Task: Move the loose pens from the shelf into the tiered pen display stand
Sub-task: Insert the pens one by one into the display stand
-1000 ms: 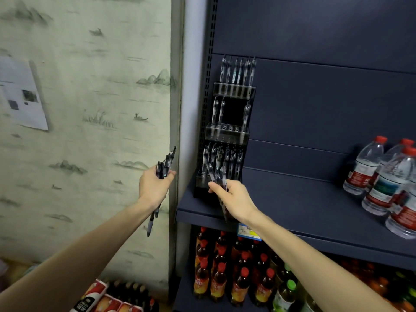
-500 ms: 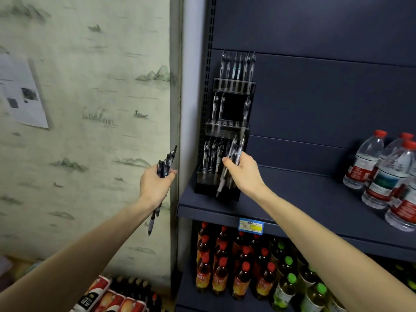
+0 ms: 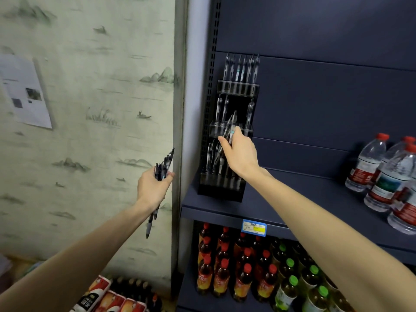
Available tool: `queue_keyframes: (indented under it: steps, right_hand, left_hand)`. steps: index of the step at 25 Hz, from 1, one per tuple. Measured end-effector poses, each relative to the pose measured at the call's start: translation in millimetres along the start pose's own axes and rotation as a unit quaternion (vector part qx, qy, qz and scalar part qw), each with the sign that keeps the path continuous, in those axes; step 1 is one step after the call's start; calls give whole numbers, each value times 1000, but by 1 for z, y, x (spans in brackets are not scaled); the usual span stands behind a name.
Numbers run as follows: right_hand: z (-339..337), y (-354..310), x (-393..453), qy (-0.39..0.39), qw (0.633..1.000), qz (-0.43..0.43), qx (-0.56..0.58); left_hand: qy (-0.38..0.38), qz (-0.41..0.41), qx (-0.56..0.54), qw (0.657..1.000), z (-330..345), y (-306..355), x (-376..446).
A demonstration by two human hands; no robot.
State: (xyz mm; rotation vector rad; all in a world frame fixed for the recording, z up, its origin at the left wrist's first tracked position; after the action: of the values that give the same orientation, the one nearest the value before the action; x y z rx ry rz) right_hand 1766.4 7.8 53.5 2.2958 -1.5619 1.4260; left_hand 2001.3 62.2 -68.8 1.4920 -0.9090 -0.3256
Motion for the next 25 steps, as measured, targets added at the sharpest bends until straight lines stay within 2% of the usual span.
queue_keyframes:
  steps: [7, 12, 18, 25]
  right_hand:
    - [10, -14, 5, 6, 998, -42, -53]
    - [13, -12, 7, -18, 996, -40, -80]
    - [19, -5, 8, 13, 999, 3, -39]
    - [19, -4, 12, 5, 999, 4, -34]
  left_hand:
    - [-1, 4, 1, 1000, -1, 2, 4]
    - [1, -2, -1, 1000, 1, -1, 3]
    - [-2, -2, -2, 1000, 7, -1, 1]
    - [-12, -14, -20, 1000, 12, -5, 0]
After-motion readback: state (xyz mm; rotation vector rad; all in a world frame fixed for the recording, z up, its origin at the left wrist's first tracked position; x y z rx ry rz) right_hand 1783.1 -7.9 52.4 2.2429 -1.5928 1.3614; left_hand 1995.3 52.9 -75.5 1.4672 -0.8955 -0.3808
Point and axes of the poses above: each hand's wrist, its own x-axis towards the middle knuckle, its own z-axis out of the palm, y = z × x, the point moved 1 cm from there along x, towards the middle knuckle, and after that the axes turned 8 degrees about y, right-handed, at the moved point
